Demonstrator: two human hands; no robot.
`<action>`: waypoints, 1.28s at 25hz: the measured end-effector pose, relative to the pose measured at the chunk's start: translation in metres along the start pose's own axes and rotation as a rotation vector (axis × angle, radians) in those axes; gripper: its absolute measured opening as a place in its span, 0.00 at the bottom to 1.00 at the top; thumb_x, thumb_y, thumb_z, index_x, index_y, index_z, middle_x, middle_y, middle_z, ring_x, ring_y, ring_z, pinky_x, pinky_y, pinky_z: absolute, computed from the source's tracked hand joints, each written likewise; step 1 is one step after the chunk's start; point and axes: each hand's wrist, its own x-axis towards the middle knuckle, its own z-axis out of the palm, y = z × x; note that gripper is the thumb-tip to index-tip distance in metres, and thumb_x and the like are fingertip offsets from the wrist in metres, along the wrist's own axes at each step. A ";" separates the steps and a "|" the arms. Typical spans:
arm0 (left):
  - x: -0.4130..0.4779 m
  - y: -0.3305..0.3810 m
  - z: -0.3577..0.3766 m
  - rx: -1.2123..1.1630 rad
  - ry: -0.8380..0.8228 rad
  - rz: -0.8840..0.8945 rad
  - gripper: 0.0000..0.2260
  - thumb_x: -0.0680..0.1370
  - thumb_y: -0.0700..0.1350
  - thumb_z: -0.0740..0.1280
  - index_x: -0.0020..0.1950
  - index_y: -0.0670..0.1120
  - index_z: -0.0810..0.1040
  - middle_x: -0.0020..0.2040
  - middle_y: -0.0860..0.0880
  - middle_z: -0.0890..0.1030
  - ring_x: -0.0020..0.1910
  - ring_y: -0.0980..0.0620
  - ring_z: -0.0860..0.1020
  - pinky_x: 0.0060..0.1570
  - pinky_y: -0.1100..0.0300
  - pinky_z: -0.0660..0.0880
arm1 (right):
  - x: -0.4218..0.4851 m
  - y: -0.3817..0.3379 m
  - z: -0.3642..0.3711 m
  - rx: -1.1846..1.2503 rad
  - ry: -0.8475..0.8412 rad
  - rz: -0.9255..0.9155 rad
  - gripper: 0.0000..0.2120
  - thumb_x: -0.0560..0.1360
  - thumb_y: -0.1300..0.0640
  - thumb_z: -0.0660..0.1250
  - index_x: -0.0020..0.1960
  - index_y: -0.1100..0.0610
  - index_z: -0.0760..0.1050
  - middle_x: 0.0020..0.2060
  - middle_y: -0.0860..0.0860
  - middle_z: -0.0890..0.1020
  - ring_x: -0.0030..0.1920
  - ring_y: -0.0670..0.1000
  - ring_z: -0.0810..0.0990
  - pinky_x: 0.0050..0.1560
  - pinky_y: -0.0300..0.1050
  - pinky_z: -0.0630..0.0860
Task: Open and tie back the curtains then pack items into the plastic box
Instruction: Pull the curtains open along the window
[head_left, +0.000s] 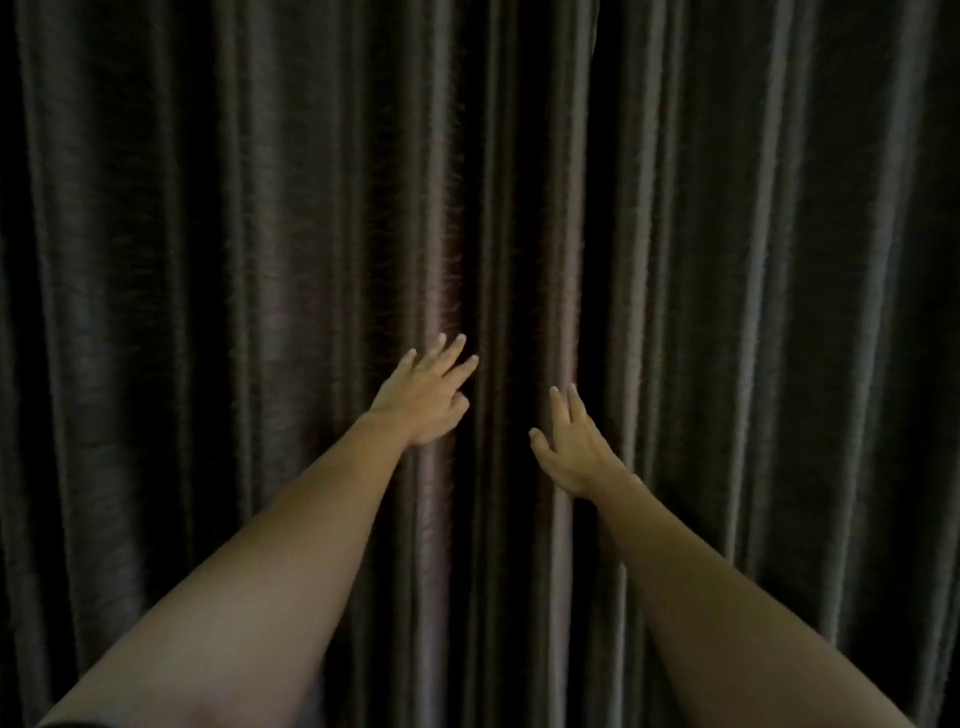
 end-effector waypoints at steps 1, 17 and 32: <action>0.013 0.003 -0.002 0.029 0.044 0.015 0.25 0.82 0.49 0.49 0.77 0.49 0.47 0.78 0.47 0.40 0.76 0.48 0.39 0.74 0.47 0.43 | 0.009 0.005 -0.002 0.025 0.012 0.006 0.33 0.80 0.49 0.54 0.77 0.58 0.40 0.77 0.58 0.41 0.76 0.58 0.48 0.74 0.49 0.50; 0.198 -0.023 -0.057 0.616 0.596 -0.224 0.17 0.77 0.58 0.58 0.62 0.51 0.70 0.78 0.45 0.40 0.76 0.42 0.39 0.66 0.29 0.42 | 0.222 0.010 0.013 0.272 0.217 -0.428 0.32 0.74 0.37 0.53 0.74 0.50 0.62 0.69 0.56 0.64 0.70 0.56 0.64 0.71 0.51 0.61; 0.135 -0.159 -0.087 0.460 0.671 -0.470 0.25 0.80 0.47 0.58 0.76 0.52 0.53 0.78 0.45 0.49 0.77 0.45 0.50 0.71 0.41 0.59 | 0.274 -0.148 0.097 0.771 0.154 -0.806 0.53 0.64 0.29 0.60 0.76 0.51 0.36 0.76 0.48 0.37 0.74 0.42 0.36 0.73 0.42 0.44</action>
